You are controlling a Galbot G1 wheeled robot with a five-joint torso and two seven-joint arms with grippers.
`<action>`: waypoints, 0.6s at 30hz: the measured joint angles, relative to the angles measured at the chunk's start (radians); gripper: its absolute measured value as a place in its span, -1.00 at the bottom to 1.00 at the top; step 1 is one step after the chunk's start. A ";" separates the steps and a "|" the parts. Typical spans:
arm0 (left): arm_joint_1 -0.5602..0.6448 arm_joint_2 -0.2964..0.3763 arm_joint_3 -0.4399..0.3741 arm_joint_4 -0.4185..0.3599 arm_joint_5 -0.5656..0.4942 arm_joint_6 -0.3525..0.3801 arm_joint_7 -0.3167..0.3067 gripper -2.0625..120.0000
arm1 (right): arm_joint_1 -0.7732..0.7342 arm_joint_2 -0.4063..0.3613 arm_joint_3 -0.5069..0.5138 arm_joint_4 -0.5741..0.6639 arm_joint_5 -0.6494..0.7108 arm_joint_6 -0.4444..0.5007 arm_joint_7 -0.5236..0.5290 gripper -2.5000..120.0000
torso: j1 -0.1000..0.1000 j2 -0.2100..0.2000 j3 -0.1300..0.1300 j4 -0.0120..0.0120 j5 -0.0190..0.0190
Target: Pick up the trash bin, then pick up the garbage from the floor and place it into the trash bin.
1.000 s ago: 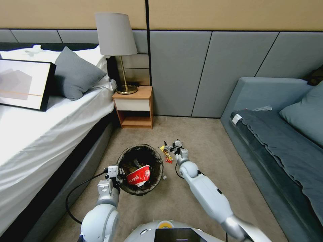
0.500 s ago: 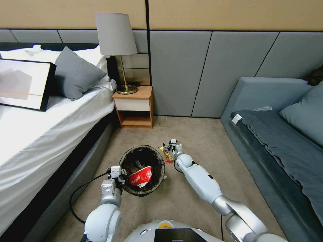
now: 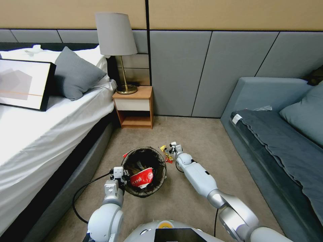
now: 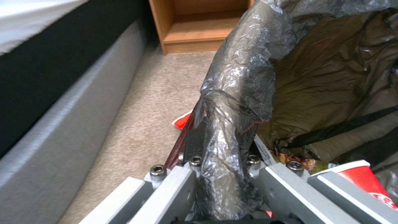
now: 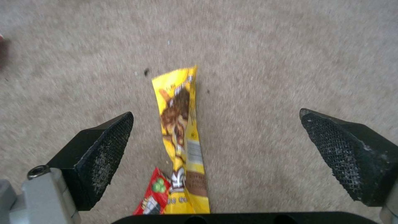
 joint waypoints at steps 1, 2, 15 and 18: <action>0.003 0.001 -0.001 -0.001 0.002 0.001 0.000 -0.97 | 0.000 0.006 0.011 -0.016 -0.010 0.008 -0.007 0.67 | 0.000 0.000 0.000 0.0000 0.0000; 0.003 0.001 -0.001 -0.001 0.002 0.001 0.000 -0.97 | 0.000 0.006 0.011 -0.016 -0.010 0.008 -0.007 0.67 | 0.000 0.000 0.000 0.0000 0.0000; 0.030 -0.006 0.014 0.002 0.039 -0.005 -0.001 -0.97 | 0.028 0.092 0.070 -0.168 -0.076 0.046 -0.042 0.67 | 0.000 0.000 0.000 0.0000 -0.0001; 0.032 -0.009 0.018 0.005 0.046 -0.009 -0.001 -0.97 | 0.031 0.107 0.075 -0.188 -0.088 0.048 -0.045 0.67 | 0.000 0.000 0.000 0.0000 -0.0001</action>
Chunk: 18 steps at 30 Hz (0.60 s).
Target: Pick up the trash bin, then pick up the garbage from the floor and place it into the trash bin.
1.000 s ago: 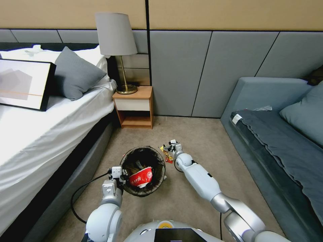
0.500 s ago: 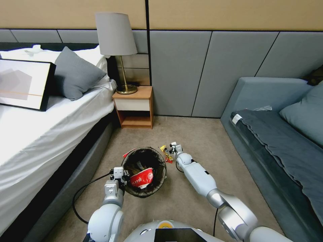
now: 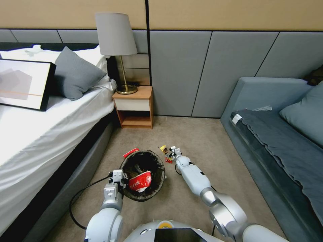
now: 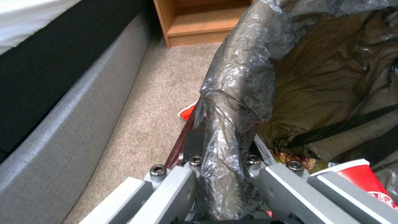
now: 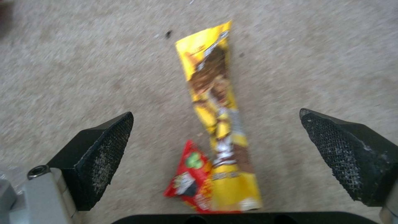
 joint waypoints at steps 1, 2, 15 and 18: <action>-0.001 -0.001 0.002 0.001 0.001 -0.001 0.000 -0.97 | 0.002 0.006 0.003 -0.009 -0.004 0.002 0.000 0.67 | 0.000 0.000 0.000 -0.0001 0.0000; -0.001 -0.001 0.003 0.002 0.002 -0.002 0.000 -0.97 | 0.003 0.009 0.005 -0.013 -0.005 0.003 0.000 0.67 | 0.000 0.000 0.000 -0.0001 0.0001; -0.014 -0.001 0.011 0.019 0.007 -0.008 0.001 -0.97 | 0.014 0.007 0.030 -0.087 -0.018 0.034 0.002 0.67 | 0.000 0.000 0.000 -0.0002 0.0001; -0.015 0.000 0.013 0.020 0.007 -0.008 0.001 -0.97 | 0.013 0.004 0.031 -0.090 -0.018 0.038 0.001 0.67 | 0.000 0.000 0.000 -0.0001 0.0001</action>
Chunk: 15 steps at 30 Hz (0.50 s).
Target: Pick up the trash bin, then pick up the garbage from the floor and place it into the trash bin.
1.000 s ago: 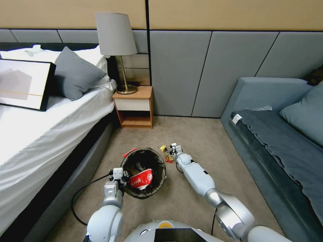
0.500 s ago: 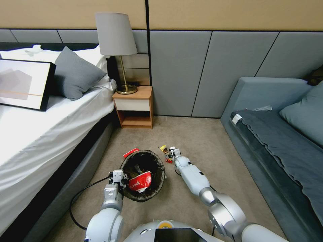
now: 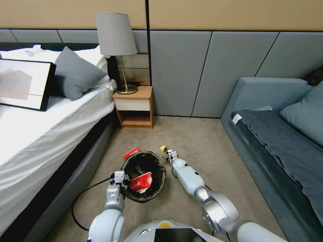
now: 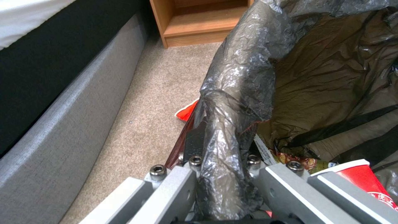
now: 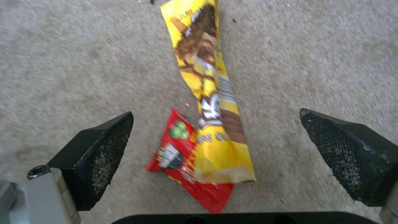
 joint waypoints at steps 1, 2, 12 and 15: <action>-0.001 0.000 0.003 0.002 0.000 0.000 0.000 -0.97 | -0.001 -0.005 0.001 -0.004 0.000 0.003 -0.002 0.66 | 0.000 0.000 0.000 0.0000 0.0000; -0.001 0.000 0.003 0.002 0.000 0.000 0.000 -0.97 | -0.001 -0.005 0.001 -0.004 0.000 0.003 -0.002 0.66 | 0.000 0.000 0.000 0.0000 0.0000; -0.001 0.003 0.001 0.003 -0.001 0.000 0.000 -0.97 | -0.002 -0.013 0.003 -0.013 0.001 0.023 -0.014 0.22 | 0.000 0.000 0.000 0.0000 0.0000; -0.002 0.002 0.003 0.005 -0.001 0.000 0.001 -0.97 | -0.002 -0.011 0.003 -0.012 0.001 0.025 -0.016 0.04 | 0.000 0.000 0.000 0.0000 -0.0001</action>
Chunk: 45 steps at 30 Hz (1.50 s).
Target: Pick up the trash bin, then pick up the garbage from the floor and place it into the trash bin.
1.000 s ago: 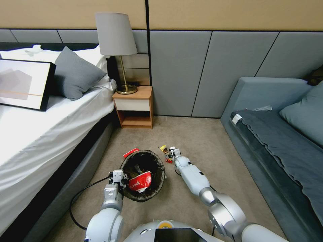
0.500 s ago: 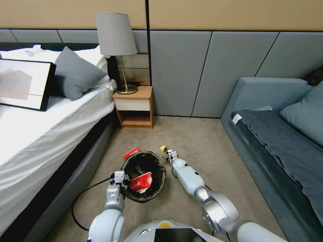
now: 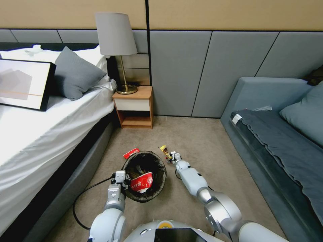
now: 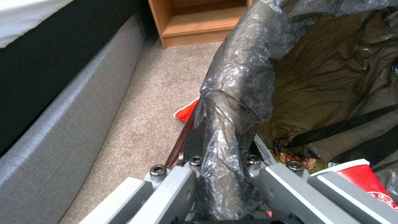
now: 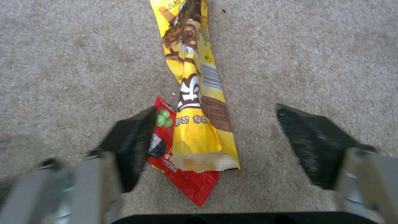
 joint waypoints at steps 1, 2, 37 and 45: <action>0.000 0.000 0.000 0.000 0.000 0.000 0.000 -0.97 | 0.000 0.001 0.000 0.000 0.000 0.000 0.000 0.01 | 0.000 0.000 0.000 0.0000 0.0000; -0.001 0.000 0.001 0.001 0.000 0.000 0.000 -0.97 | 0.000 0.002 0.000 0.001 0.000 0.001 0.000 -0.10 | 0.000 0.000 0.000 0.0001 0.0001; -0.002 0.000 0.003 -0.001 -0.006 0.000 0.000 -0.97 | -0.012 -0.007 0.002 -0.004 -0.007 0.059 -0.017 -0.96 | 0.000 0.000 0.000 0.0000 0.0000; -0.012 0.003 -0.003 0.007 -0.014 0.000 0.000 -0.97 | -0.089 -0.041 0.002 0.180 0.020 0.092 0.048 -0.96 | 0.000 0.000 0.000 0.0002 0.0000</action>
